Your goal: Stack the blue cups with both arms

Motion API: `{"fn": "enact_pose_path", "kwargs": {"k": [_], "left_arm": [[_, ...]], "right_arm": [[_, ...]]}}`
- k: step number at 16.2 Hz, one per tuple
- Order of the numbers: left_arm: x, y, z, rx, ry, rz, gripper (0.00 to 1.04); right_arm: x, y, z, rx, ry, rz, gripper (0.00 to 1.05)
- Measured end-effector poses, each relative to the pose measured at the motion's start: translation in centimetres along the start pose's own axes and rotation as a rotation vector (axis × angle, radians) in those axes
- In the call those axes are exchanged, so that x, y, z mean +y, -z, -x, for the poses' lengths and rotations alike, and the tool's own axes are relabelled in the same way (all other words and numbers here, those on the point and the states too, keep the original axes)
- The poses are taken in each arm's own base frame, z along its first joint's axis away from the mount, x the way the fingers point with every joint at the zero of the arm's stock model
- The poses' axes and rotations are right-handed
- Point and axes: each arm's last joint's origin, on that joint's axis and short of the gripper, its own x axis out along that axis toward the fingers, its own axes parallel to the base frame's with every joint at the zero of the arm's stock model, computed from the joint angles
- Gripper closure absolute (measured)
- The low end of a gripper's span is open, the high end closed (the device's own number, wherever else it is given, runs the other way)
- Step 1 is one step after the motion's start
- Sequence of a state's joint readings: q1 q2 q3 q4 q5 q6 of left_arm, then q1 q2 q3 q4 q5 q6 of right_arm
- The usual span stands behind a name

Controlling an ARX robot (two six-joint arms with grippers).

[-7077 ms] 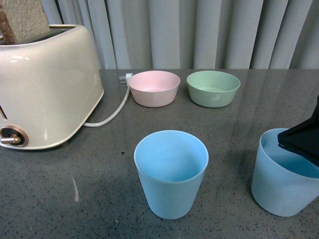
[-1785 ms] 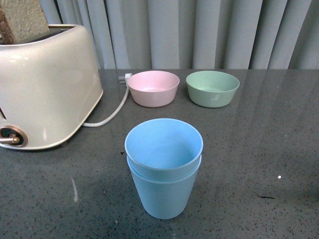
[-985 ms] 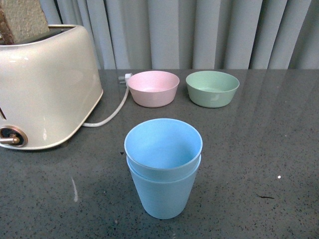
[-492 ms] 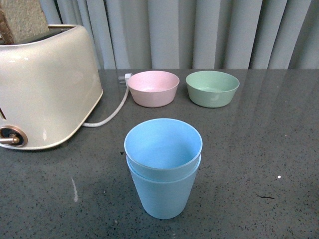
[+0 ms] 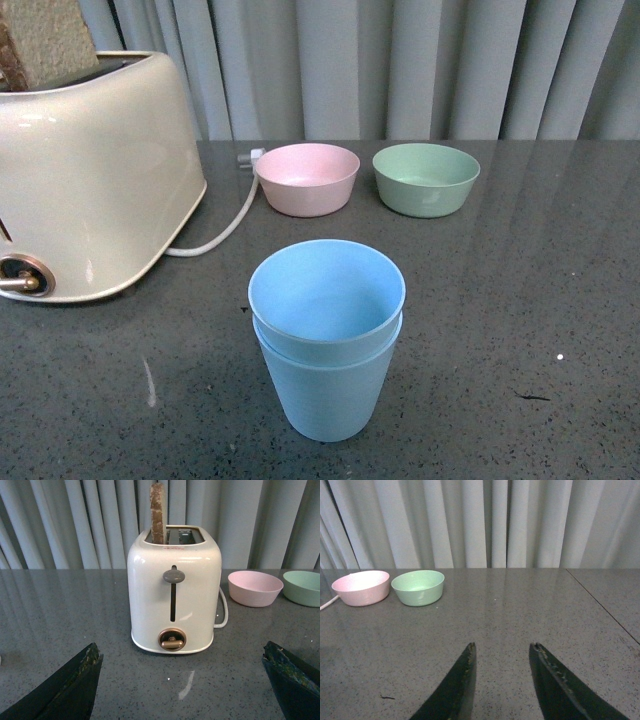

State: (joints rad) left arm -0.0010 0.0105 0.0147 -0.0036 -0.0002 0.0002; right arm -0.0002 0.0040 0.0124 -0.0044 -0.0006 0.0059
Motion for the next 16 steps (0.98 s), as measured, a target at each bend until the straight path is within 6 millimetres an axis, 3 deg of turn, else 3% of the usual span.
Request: {"fn": "enact_pose_path", "kwargs": {"k": [1, 7, 16], "left_arm": [[0.0, 0.0, 0.0, 0.0, 0.0, 0.0, 0.07], [0.0, 0.0, 0.0, 0.0, 0.0, 0.0, 0.07], [0.0, 0.0, 0.0, 0.0, 0.0, 0.0, 0.07]], "right_arm": [[0.0, 0.0, 0.0, 0.0, 0.0, 0.0, 0.5], [0.0, 0.0, 0.0, 0.0, 0.0, 0.0, 0.04], [0.0, 0.0, 0.0, 0.0, 0.0, 0.0, 0.07]]}}
